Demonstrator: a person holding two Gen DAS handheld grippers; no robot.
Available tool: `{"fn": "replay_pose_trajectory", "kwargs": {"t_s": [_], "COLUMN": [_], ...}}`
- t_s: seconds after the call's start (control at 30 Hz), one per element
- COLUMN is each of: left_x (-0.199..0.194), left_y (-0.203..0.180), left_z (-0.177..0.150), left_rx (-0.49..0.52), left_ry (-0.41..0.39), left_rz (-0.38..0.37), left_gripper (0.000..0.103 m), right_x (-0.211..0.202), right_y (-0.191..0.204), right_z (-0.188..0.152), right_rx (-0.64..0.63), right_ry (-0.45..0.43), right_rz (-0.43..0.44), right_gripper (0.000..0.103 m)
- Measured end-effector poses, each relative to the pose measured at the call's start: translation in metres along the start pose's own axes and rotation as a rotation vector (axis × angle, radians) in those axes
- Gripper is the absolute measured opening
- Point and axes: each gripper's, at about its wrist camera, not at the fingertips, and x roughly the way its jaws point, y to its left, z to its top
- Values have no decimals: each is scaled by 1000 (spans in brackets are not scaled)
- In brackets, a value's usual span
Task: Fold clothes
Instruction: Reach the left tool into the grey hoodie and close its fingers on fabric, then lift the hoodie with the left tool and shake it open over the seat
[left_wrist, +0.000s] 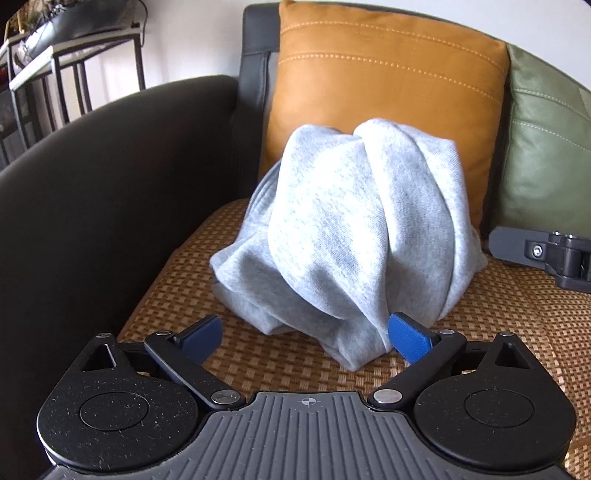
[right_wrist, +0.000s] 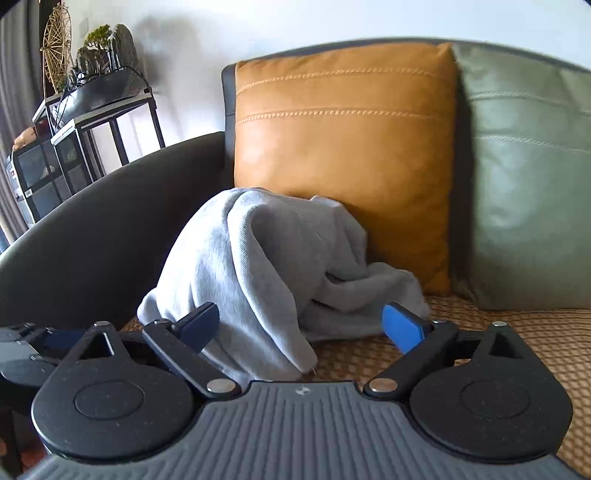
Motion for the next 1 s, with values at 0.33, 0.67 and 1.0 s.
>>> {"fn": "replay_pose_trajectory", "kwargs": {"t_s": [0.33, 0.67, 1.0], "left_x": [56, 43, -135], "left_y": [4, 9, 13], "left_z": [-3, -7, -52], "left_rx": [-29, -80, -2], "left_ry": [1, 8, -109], "left_rz": [-91, -199, -376], "left_gripper": [87, 7, 5], "right_x": [70, 79, -94], "right_y": [1, 2, -19], "right_z": [7, 6, 12], "right_rx": [-32, 33, -34], "right_ry": [-10, 111, 14], "right_rz": [181, 324, 342], "right_gripper": [88, 11, 9]}}
